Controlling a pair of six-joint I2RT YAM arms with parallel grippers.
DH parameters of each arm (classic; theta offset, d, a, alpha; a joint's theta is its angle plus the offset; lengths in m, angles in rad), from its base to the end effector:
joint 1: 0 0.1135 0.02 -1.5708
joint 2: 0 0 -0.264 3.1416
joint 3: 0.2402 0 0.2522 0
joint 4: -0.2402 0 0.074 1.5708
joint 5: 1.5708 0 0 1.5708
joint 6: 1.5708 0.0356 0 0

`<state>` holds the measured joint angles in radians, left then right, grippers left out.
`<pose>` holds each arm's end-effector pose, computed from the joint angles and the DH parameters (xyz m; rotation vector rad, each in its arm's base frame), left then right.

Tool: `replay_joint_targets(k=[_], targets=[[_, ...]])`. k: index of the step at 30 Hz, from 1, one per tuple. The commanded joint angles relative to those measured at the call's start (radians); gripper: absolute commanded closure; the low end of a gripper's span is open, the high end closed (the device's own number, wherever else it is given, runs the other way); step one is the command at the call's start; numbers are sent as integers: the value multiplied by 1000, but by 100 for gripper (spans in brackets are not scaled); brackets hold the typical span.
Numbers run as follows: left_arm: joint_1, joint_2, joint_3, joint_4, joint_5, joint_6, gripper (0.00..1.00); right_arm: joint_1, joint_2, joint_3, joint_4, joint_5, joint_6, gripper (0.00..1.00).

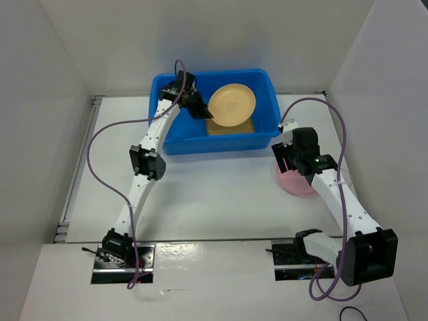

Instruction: Place the mixed dishes into the plastic bin

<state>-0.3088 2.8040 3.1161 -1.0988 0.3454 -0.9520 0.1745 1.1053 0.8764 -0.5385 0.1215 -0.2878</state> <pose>0.5296 -0.1816 0.2571 -0.6267 2.4586 -0.9734 0.2296 0.0361 0.2764 -0.4770 2.2905 -0.1983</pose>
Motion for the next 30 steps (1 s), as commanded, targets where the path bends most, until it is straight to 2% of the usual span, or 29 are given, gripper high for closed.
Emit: replay_joint_targets(k=[1,9,11,12,13,14,15,16,17,18,21,23,25,26,27,29,30], targets=[[7,80,15,-12,-6,-33,100,8,-25,1,37,18,10,23],[7,150,15,-65,-54,18,100,-1,-35,1,37,27,10,23],[16,160,15,-55,-45,18,91,-1,-35,1,37,27,10,23],[16,160,15,-46,-28,18,84,-1,-35,1,37,27,10,23],[25,149,15,-36,-10,18,69,-10,-35,1,37,27,10,19],[25,128,15,-27,-9,27,33,-10,-35,1,46,27,10,13],[25,109,15,-12,-9,27,17,-10,-24,1,46,27,10,11],[25,91,15,-12,-22,27,10,-23,-24,1,46,50,10,8],[37,50,15,-3,-22,27,7,-44,-24,-8,46,50,10,2],[37,28,15,10,-22,27,2,-56,-13,-8,57,67,10,2],[66,-69,15,10,0,27,0,-116,-1,-31,57,11,-71,2],[79,-153,15,-1,0,45,0,-116,66,-40,-6,-81,-181,2],[89,-248,15,-25,-29,91,0,-116,190,-31,-50,-91,-230,2],[89,-282,15,-41,-46,108,0,-116,230,-31,-67,-91,-247,5],[89,-314,15,-58,-95,127,0,-116,264,-16,-86,-103,-269,10],[76,-403,15,-139,-167,192,0,-116,295,-16,-112,-118,-321,11],[62,-426,15,-177,-249,211,0,-98,295,-16,-112,-118,-335,11]])
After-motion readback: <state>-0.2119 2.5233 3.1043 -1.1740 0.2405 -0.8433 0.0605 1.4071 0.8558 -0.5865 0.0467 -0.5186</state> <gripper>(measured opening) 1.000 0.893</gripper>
